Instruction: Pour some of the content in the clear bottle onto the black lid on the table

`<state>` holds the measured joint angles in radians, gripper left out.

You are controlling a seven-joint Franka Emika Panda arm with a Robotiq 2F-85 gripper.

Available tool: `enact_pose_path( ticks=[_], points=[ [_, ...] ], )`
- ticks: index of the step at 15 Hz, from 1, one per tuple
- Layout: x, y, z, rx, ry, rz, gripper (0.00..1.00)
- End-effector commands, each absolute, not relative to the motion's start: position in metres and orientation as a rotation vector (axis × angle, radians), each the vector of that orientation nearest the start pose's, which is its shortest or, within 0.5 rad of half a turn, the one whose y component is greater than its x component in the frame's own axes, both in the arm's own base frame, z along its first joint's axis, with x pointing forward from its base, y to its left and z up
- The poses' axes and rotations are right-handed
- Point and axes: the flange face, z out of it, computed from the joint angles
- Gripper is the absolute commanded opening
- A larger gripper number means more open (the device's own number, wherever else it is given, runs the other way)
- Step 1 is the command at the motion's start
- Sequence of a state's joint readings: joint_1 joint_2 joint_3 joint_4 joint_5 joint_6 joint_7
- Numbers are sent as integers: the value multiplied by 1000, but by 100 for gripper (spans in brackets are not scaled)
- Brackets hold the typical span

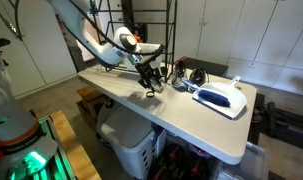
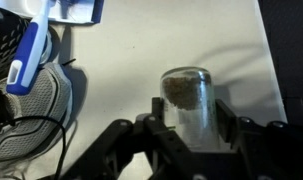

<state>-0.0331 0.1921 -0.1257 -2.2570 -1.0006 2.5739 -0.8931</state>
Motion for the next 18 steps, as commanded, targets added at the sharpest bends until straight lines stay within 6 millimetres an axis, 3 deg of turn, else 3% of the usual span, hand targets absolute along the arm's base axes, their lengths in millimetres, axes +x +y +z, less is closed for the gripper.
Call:
enact_pose_path(
  ticks=[1, 11, 18],
  points=[
    [543, -59, 273, 1741, 1799, -359, 28],
    [544, -68, 256, 1730, 1765, -446, 28],
    [545, -57, 253, 1649, 1715, -545, 28]
  ],
)
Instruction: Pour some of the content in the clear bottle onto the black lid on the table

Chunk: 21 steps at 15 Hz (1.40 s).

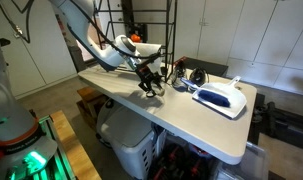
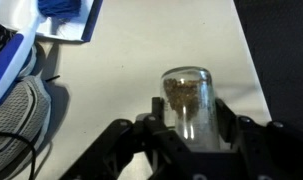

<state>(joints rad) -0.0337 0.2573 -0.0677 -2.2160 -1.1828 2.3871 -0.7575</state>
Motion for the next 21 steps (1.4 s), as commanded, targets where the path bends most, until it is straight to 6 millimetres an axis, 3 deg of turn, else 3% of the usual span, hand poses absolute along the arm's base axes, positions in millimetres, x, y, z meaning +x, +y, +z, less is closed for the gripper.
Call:
enact_pose_path(
  ticks=[1, 9, 21],
  points=[
    [545, -55, 252, 1639, 1710, -556, 28],
    [548, -48, 239, 1581, 1680, -628, 28],
    [549, -31, 234, 1452, 1632, -714, 28]
  ],
)
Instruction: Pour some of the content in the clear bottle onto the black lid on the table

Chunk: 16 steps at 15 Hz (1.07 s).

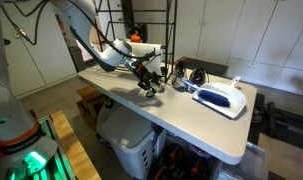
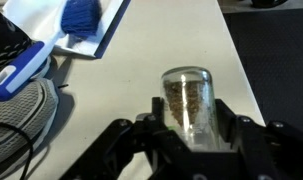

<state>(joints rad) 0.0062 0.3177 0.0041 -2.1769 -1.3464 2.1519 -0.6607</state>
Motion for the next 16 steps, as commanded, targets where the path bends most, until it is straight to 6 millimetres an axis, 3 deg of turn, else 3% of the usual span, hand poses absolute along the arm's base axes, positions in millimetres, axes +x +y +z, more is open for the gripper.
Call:
enact_pose_path(
  ticks=[1, 15, 16],
  points=[
    [549, -30, 234, 1449, 1636, -710, 28],
    [548, -18, 228, 1402, 1647, -714, 28],
    [550, -21, 227, 1371, 1582, -740, 28]
  ],
)
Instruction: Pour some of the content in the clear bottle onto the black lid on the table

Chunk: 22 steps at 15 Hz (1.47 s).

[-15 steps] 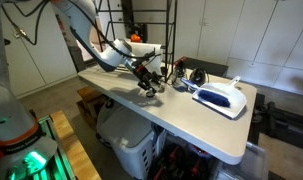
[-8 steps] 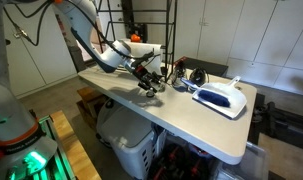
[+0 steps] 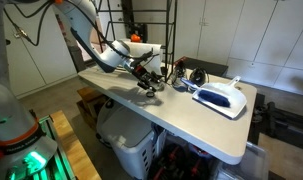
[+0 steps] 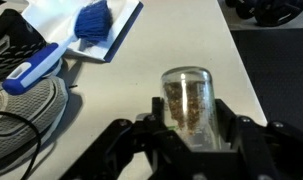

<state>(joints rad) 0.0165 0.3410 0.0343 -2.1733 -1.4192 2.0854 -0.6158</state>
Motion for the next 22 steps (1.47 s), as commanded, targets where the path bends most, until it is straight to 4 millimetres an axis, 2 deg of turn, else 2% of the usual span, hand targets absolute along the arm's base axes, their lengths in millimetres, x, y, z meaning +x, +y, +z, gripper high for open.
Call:
enact_pose_path(
  ticks=[1, 9, 10, 11, 12, 13, 15, 16, 17, 18, 19, 20, 21, 22],
  points=[
    [547, -19, 226, 1395, 1637, -729, 28],
    [548, -21, 224, 1378, 1613, -745, 28],
    [546, -19, 224, 1396, 1656, -720, 28],
    [548, -22, 223, 1363, 1595, -756, 28],
    [547, -21, 223, 1384, 1642, -736, 28],
    [548, -23, 222, 1354, 1587, -763, 28],
    [546, -21, 222, 1384, 1641, -732, 28],
    [548, -24, 221, 1357, 1596, -758, 28],
    [547, -21, 222, 1379, 1647, -731, 28],
    [548, -24, 221, 1348, 1584, -765, 28],
    [546, -19, 222, 1377, 1660, -724, 28],
    [548, -22, 222, 1349, 1582, -755, 28],
    [546, -18, 223, 1374, 1657, -719, 28],
    [549, -21, 223, 1340, 1569, -754, 28]
  ],
)
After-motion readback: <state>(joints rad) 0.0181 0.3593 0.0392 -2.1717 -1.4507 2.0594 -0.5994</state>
